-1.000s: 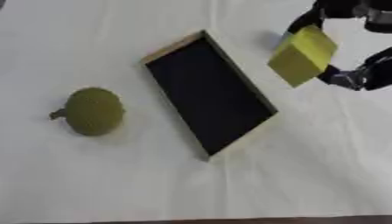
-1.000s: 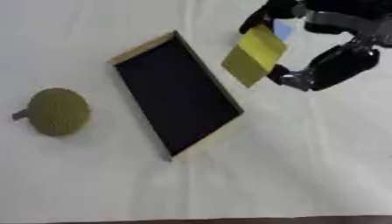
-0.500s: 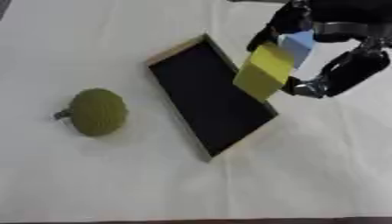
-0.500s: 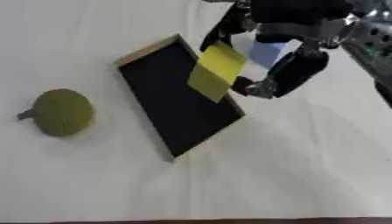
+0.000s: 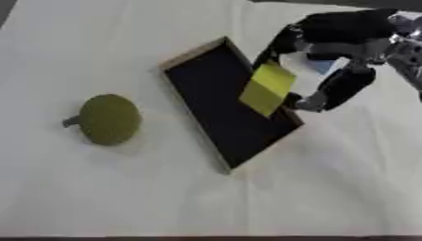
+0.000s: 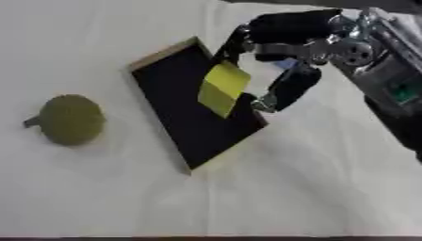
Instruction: Pick up objects on the table and place them in the box.
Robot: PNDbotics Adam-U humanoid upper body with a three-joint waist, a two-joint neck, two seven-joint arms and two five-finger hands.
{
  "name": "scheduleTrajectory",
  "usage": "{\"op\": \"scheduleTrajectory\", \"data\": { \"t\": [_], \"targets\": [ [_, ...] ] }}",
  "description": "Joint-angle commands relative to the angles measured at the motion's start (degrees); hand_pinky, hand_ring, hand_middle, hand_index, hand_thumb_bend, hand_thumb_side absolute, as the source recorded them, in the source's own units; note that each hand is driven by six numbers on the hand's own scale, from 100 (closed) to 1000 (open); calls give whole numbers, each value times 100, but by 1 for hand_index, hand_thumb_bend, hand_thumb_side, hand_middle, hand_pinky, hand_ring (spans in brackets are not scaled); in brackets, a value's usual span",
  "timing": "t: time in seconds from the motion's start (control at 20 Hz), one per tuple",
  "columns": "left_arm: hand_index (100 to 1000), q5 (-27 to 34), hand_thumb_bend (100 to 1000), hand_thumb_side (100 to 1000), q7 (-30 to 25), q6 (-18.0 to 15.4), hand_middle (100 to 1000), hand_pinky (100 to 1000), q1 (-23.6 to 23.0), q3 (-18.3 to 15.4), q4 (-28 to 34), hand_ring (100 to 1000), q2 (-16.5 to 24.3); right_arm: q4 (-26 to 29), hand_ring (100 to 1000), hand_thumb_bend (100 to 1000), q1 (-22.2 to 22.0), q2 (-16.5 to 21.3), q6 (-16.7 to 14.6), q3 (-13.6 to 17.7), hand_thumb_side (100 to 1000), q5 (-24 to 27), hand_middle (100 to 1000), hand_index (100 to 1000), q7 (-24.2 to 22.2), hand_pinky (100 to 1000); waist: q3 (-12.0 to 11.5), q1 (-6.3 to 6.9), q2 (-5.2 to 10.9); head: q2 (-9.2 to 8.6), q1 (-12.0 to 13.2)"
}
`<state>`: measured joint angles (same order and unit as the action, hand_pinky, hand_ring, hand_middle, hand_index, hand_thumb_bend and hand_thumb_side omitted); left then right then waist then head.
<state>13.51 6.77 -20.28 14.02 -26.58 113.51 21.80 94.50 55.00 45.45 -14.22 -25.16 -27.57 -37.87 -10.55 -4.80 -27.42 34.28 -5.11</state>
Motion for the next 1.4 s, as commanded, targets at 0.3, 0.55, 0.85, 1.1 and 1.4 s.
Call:
{"op": "scheduleTrajectory", "data": {
  "t": [0.3,0.55,0.85,1.1,1.4],
  "targets": [
    [828,35,100,604,-47,4,621,859,11,-16,108,723,65,-294,844,119,41,-31,-295,-104,261,-560,754,831,-35,869,-18,33,84,-7,-14],
    [828,43,100,604,-59,14,621,860,14,-17,108,723,53,-256,922,203,-1,-32,-635,-97,372,-657,847,897,-313,925,-14,40,79,-4,-15],
    [829,53,100,604,-63,21,620,860,11,-19,108,724,42,-189,933,263,-54,0,-818,-12,452,-783,866,914,-328,942,-8,51,87,1,-5],
    [830,59,100,605,-68,30,620,861,15,-16,108,726,30,-45,929,234,-110,35,-729,136,449,-645,862,915,-288,942,6,56,109,-3,8],
    [829,65,100,605,-79,40,620,862,14,-17,108,727,21,185,921,213,-180,95,-555,330,295,-493,854,909,-254,937,14,64,121,-13,16]
  ]
}}
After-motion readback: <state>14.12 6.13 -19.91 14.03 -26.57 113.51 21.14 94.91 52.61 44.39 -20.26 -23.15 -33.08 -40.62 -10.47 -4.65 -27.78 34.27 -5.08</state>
